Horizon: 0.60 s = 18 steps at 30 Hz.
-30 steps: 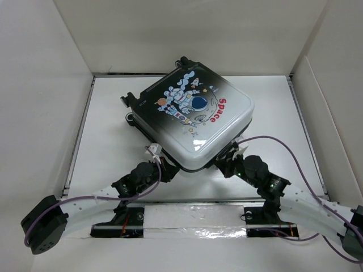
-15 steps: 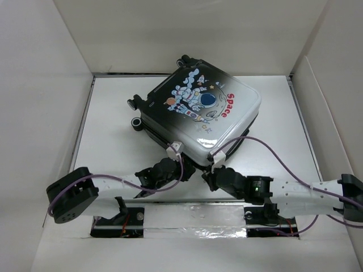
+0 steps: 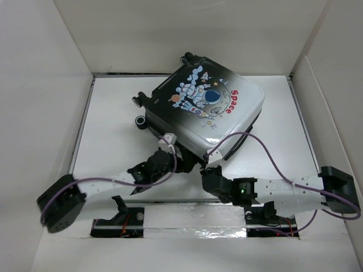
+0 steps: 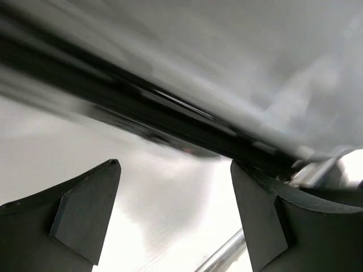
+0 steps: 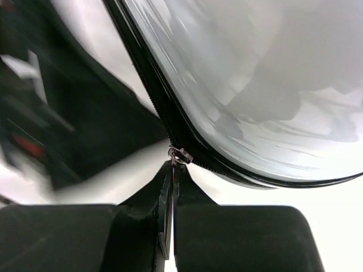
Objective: Pack the luggage
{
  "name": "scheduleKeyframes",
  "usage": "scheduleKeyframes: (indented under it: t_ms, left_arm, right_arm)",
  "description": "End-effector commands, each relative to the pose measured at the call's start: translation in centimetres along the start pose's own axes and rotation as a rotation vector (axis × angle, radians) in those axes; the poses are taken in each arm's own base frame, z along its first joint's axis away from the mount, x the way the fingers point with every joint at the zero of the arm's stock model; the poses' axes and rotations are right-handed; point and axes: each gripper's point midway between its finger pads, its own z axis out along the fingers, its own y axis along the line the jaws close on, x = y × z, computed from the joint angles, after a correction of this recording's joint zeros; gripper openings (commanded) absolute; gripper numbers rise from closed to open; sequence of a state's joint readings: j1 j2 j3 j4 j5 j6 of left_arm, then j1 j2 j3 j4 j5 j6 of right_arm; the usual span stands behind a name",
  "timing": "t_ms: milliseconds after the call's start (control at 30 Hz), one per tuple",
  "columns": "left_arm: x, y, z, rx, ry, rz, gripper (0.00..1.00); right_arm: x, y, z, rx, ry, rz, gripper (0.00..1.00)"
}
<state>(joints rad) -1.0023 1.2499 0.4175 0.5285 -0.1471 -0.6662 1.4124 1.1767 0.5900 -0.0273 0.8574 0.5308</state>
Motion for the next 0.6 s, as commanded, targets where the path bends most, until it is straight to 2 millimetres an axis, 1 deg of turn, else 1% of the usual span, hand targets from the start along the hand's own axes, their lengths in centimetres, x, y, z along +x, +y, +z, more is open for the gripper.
scheduleKeyframes:
  t_ms: [0, 33, 67, 100, 133, 167, 200, 233, 267, 300, 333, 367, 400, 433, 467, 500, 533, 567]
  left_arm:
    - [-7.7, 1.6, -3.7, -0.034, -0.284, -0.163, 0.77]
    - [-7.6, 3.2, -4.5, -0.074, -0.297, -0.187, 0.77]
    - [-10.1, 4.3, -6.4, -0.093, -0.39, -0.239, 0.78]
    - [-10.3, 5.6, -7.1, -0.131, -0.4, -0.275, 0.78]
    - [-11.7, 6.1, -7.9, -0.138, -0.444, -0.297, 0.79]
    - [-14.1, 7.6, -9.4, -0.167, -0.53, -0.337, 0.81]
    - [-15.7, 8.2, -10.1, -0.175, -0.575, -0.358, 0.82]
    - [-17.9, 8.1, -11.0, -0.165, -0.626, -0.372, 0.83]
    - [-18.8, 8.7, -10.8, -0.174, -0.625, -0.386, 0.85]
    - [-21.0, 10.9, -11.6, -0.225, -0.688, -0.421, 0.86]
    - [-23.4, 11.0, -12.1, -0.214, -0.721, -0.454, 0.88]
    - [-23.3, 12.0, -10.4, -0.202, -0.652, -0.483, 0.9]
    - [-24.8, 12.8, -10.4, -0.189, -0.679, -0.506, 0.91]
    - [-26.5, 14.3, -10.9, -0.201, -0.707, -0.542, 0.92]
    - [-26.5, 15.1, -9.2, -0.166, -0.658, -0.585, 0.94]
    - [-27.2, 15.5, -8.9, -0.151, -0.651, -0.595, 0.96]
    - [-28.8, 15.2, -8.7, -0.129, -0.654, -0.591, 0.97]
    - [-28.6, 16.4, -7.3, -0.148, -0.613, -0.607, 0.97]
  right_arm:
    - [-5.9, 6.2, -1.7, -0.257, -0.133, 0.329, 0.0]
    - [-5.7, 6.5, -1.9, -0.283, -0.126, 0.33, 0.0]
    - [-5.3, 6.2, -1.6, -0.284, -0.124, 0.317, 0.0]
    - [-5.3, 6.4, -1.6, -0.296, -0.124, 0.319, 0.0]
    - [-5.3, 6.4, -1.5, -0.298, -0.119, 0.317, 0.0]
    - [-5.1, 6.5, -1.4, -0.301, -0.113, 0.314, 0.0]
    - [-4.9, 6.5, -1.4, -0.3, -0.109, 0.31, 0.0]
    - [-4.9, 6.6, -1.4, -0.304, -0.107, 0.309, 0.0]
    - [-4.8, 6.6, -1.5, -0.309, -0.103, 0.308, 0.0]
    - [-4.8, 6.6, -1.5, -0.31, -0.102, 0.306, 0.0]
    - [-4.9, 6.7, -1.6, -0.315, -0.102, 0.303, 0.0]
    - [-4.9, 6.7, -1.6, -0.318, -0.101, 0.298, 0.0]
    - [-4.8, 6.6, -1.7, -0.314, -0.096, 0.294, 0.0]
    - [-4.9, 6.6, -1.7, -0.315, -0.097, 0.295, 0.0]
    - [-4.8, 6.5, -1.7, -0.313, -0.093, 0.287, 0.0]
    - [-4.8, 6.4, -1.8, -0.314, -0.09, 0.285, 0.0]
    - [-4.6, 6.4, -1.8, -0.318, -0.085, 0.282, 0.0]
    - [-4.5, 6.5, -1.9, -0.322, -0.083, 0.281, 0.0]
